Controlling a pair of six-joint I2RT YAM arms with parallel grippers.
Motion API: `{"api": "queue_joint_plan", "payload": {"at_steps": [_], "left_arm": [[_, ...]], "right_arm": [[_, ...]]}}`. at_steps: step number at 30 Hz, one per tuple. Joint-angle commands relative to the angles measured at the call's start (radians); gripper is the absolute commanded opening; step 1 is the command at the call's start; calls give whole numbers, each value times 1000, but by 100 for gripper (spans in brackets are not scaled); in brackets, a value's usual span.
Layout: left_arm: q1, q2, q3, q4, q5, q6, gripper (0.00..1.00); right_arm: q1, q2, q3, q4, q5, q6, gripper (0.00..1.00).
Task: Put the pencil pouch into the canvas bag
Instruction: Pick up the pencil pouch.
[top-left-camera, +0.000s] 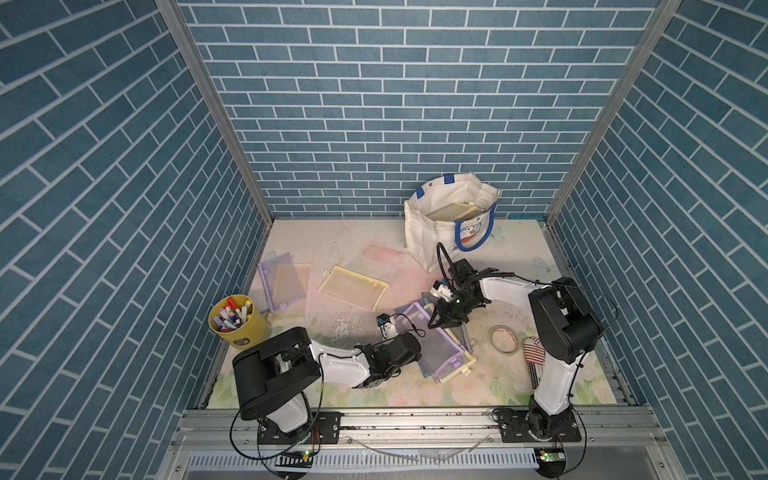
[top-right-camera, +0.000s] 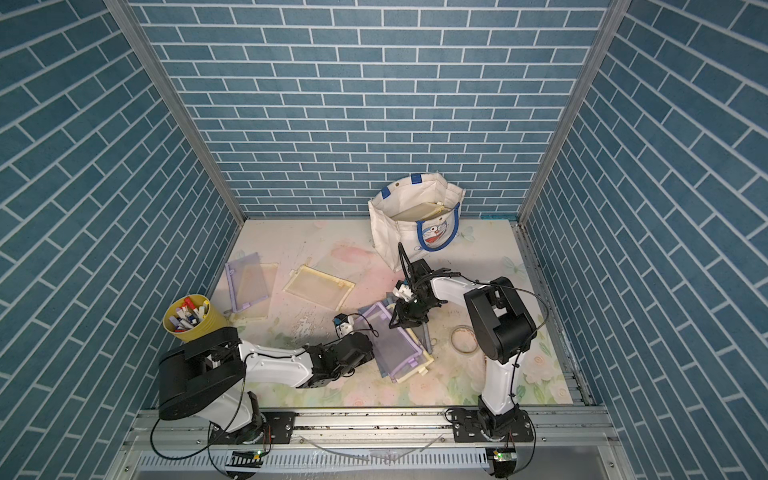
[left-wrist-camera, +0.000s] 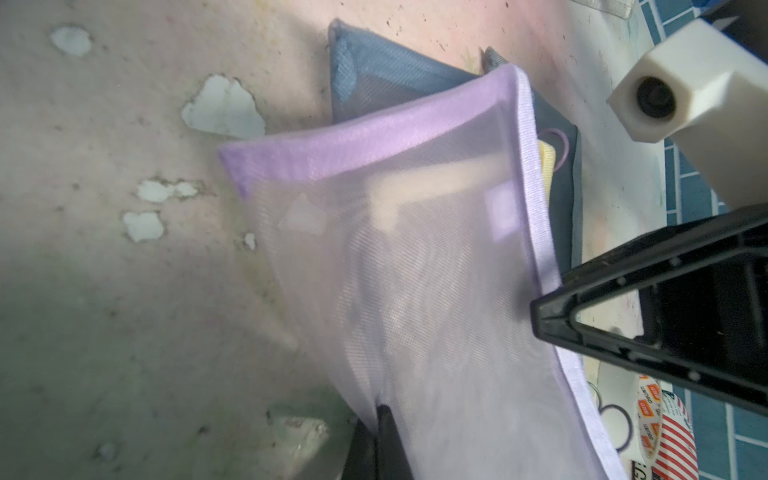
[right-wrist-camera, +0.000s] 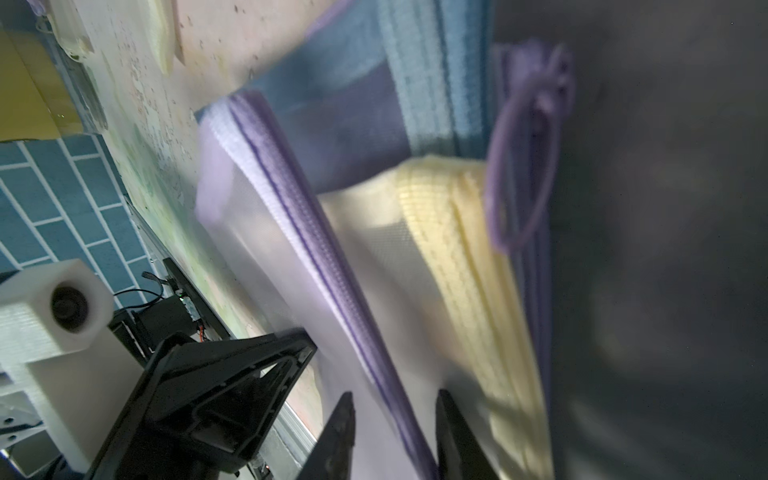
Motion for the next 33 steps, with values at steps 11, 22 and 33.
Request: {"api": "queue_joint_plan", "payload": {"at_steps": [11,22,33], "left_arm": [[-15,-129,49,-139,-66,84,55],[-55,-396,165,-519,-233,212,99],[-54,-410,240,-607,-274,372,99]], "right_arm": [[7,-241,-20,-50,-30,-23,0],[-63,-440,210,-109,100,128,0],[-141,-268,707,93,535,434,0]]}}
